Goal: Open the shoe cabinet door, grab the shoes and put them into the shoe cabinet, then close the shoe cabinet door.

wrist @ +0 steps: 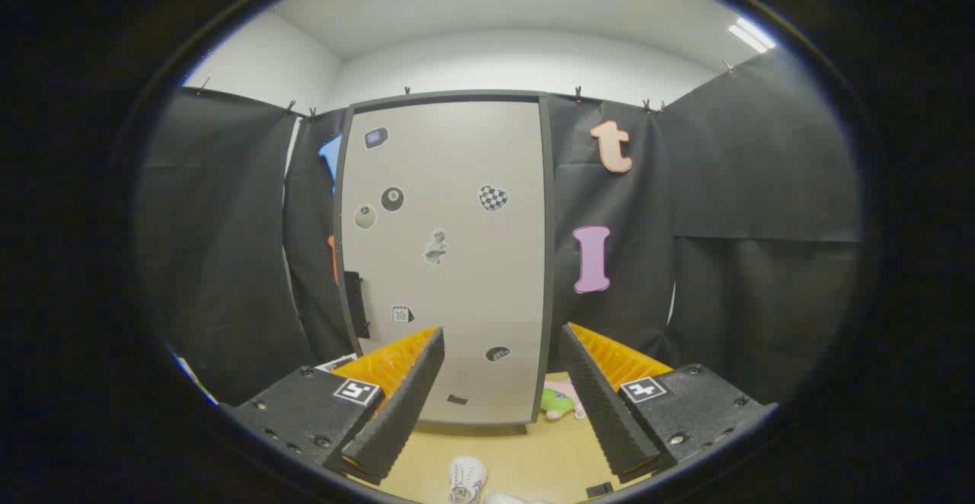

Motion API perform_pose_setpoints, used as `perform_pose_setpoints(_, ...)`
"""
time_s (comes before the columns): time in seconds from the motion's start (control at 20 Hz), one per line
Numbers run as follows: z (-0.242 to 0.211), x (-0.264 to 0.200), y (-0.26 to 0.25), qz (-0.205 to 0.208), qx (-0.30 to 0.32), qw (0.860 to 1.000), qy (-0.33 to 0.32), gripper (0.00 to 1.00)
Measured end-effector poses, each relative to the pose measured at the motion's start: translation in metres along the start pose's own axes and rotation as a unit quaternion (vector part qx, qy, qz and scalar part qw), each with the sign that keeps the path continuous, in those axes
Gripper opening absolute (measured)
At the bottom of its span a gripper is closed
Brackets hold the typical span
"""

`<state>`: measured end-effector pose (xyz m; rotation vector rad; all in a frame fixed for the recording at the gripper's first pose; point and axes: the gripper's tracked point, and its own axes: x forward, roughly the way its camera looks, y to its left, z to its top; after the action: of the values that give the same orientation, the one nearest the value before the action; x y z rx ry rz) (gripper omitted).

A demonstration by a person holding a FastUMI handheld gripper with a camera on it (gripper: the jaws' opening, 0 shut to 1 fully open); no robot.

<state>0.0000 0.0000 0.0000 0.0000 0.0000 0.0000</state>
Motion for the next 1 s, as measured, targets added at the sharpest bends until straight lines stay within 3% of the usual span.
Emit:
perform_pose_setpoints(0.65,-0.001,0.009,0.013,-0.008,-0.009,1.0,0.001,1.0)
perform_pose_setpoints(1.0,-0.019,0.052,0.07,0.018,-0.011,1.0,0.005,1.0)
